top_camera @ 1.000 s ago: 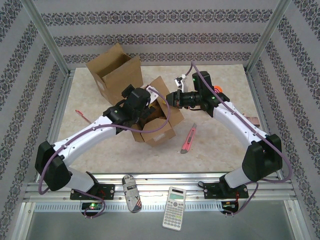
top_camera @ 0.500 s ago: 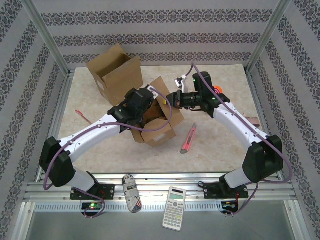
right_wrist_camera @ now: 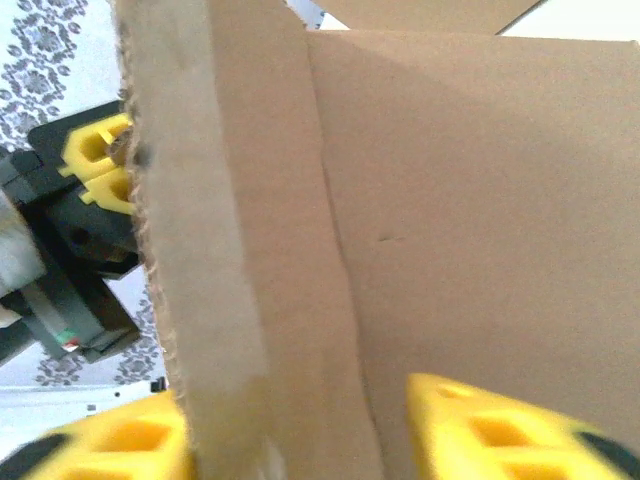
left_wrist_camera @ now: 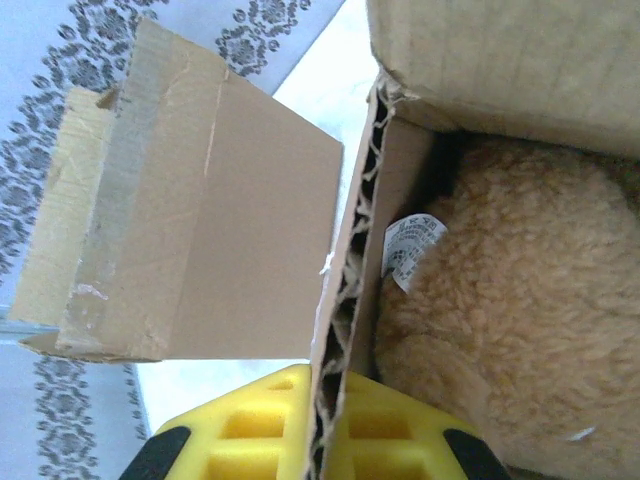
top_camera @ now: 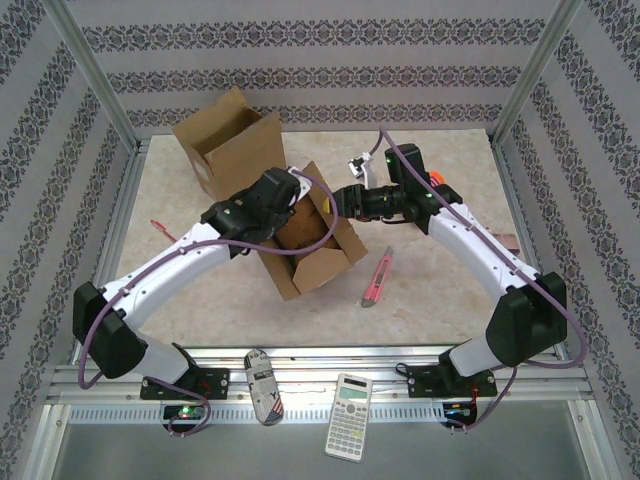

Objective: Unpack the express box

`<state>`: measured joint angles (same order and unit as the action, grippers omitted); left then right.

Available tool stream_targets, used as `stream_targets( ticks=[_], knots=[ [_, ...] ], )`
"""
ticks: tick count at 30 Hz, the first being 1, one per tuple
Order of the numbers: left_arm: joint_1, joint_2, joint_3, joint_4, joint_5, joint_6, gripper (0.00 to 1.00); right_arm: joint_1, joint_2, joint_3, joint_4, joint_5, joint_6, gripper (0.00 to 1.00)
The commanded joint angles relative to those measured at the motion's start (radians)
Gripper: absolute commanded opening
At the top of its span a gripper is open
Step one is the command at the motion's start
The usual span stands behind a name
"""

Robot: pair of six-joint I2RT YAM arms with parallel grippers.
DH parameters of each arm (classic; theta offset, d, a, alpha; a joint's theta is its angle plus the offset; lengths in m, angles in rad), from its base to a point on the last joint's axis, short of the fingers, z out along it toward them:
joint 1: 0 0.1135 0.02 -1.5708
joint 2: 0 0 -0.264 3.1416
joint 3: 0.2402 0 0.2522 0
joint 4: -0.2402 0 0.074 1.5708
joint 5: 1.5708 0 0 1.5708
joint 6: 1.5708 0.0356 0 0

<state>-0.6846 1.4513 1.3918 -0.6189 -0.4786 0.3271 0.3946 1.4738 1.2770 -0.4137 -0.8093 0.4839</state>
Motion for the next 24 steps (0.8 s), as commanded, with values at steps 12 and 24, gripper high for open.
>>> stream_targets(
  ticks=[12, 24],
  knots=[
    [0.058, 0.037, 0.227, -0.366, 0.256, -0.387, 0.00, 0.214, -0.276, 0.036, -0.285, 0.577, -0.371, 0.88],
    [0.064, 0.037, 0.284, -0.418, 0.370, -0.511, 0.00, 0.517, -0.390, -0.063, -0.228, 0.956, -0.594, 0.80]
  ],
)
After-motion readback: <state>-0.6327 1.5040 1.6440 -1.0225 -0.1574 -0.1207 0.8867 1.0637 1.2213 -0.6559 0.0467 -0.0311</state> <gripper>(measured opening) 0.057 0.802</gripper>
